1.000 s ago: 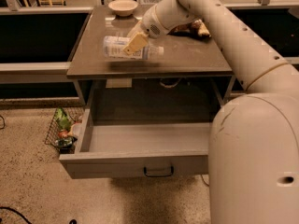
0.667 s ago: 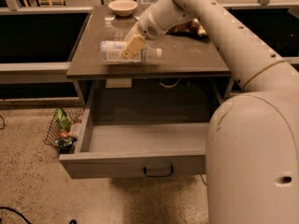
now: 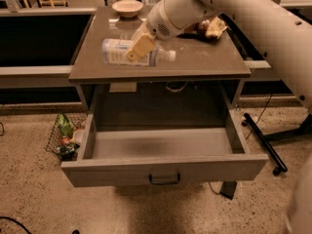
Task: Place blue plastic bottle into top drawer
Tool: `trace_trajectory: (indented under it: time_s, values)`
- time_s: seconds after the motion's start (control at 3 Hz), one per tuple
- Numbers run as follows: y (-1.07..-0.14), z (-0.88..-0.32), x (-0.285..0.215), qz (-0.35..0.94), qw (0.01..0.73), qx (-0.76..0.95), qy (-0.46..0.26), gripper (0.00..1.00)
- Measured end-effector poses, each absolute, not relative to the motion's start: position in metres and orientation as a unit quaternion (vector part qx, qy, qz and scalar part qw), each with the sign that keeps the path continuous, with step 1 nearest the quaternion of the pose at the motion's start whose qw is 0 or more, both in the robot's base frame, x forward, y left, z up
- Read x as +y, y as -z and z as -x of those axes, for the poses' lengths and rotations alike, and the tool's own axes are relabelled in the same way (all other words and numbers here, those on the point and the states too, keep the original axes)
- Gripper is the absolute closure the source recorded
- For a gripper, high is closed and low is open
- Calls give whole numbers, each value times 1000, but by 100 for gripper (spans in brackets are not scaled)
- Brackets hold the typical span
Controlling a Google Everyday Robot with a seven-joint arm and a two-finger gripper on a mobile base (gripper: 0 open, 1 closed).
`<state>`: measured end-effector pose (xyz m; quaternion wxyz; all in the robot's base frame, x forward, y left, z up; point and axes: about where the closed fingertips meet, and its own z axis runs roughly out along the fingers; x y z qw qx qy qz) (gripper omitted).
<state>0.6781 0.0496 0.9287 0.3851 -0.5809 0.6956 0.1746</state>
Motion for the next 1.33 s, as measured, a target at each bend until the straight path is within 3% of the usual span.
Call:
trace_trajectory:
  time_s: [1.33]
  values:
    - [-812, -631, 63, 578, 318, 727, -192, 100]
